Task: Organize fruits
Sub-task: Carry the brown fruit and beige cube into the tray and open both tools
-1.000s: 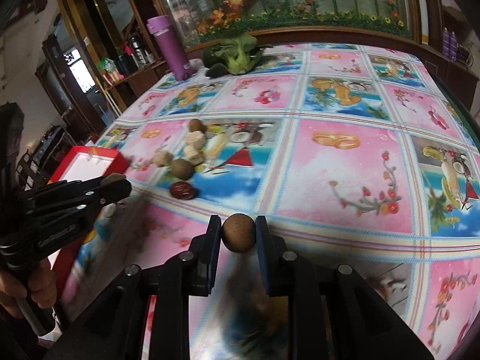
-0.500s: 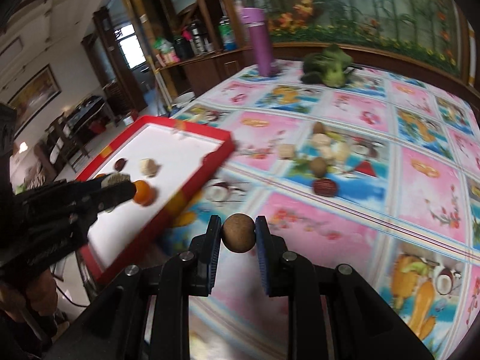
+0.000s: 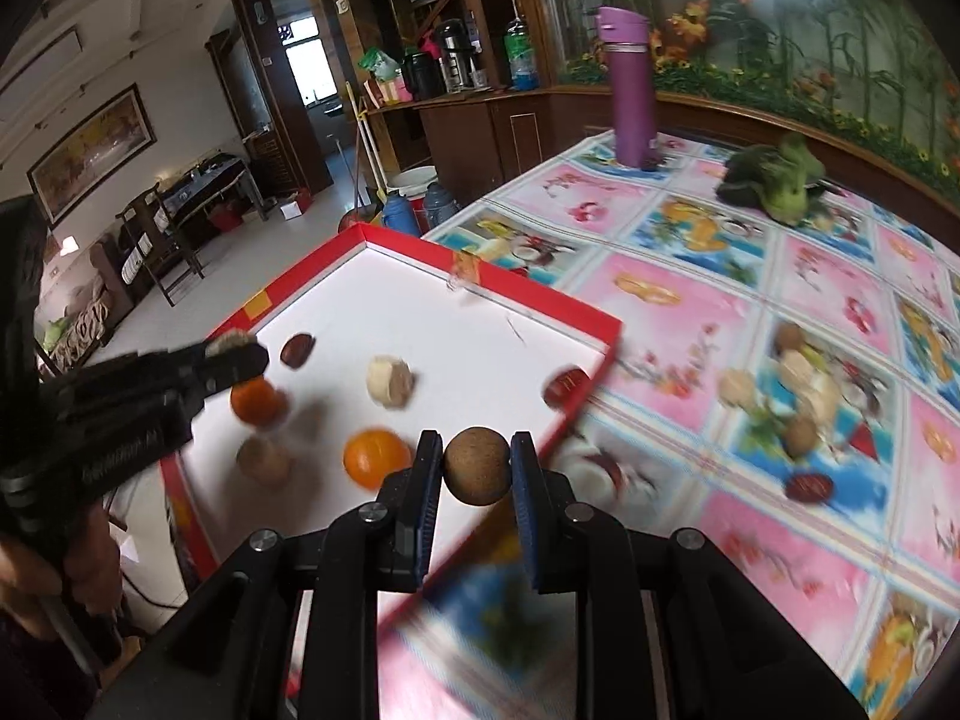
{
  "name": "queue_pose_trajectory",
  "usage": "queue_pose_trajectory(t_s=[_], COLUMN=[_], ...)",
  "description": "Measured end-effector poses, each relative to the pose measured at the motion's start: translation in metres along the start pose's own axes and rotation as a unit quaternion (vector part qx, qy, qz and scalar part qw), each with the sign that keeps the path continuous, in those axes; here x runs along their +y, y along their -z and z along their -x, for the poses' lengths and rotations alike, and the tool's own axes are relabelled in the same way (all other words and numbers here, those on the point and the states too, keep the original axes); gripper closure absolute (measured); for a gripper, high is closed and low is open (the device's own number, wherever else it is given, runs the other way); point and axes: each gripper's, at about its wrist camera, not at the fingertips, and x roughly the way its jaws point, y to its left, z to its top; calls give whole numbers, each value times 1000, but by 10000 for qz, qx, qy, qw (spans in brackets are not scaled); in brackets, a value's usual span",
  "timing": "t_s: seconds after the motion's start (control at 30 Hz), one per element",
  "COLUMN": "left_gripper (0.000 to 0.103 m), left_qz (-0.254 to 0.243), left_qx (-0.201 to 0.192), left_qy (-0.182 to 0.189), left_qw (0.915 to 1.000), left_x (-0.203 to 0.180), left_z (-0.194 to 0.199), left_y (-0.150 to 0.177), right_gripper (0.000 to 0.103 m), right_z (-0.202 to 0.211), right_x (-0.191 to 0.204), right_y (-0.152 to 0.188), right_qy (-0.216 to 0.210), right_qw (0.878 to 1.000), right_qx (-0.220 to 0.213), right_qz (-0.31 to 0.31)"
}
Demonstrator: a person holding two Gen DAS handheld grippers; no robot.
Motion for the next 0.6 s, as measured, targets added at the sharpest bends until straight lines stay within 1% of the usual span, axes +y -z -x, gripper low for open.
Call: queue_pose_trajectory(t_s=[0.17,0.23,0.33,0.6], left_gripper=[77,77,77,76], left_qz=[-96,-185,-238,-244], left_qx=[163,252,383,542], left_qy=[-45,-157,-222,-418], left_qw=[9998,9994,9987,9974], left_x=[-2,-6,-8,-8], left_z=[-13,-20,-28,-36], left_y=[-5,-6,-7,-4], right_gripper=[82,82,82,81], right_z=[-26,-33,-47,-64], right_x=[2,2,-1,-4], right_y=[-13,-14,-18,-15], right_qy=[-53,-46,-98,-59], right_qw=[9999,9997,9990,9971], right_qx=[125,194,348,677], right_qz=[-85,-134,-259,-342])
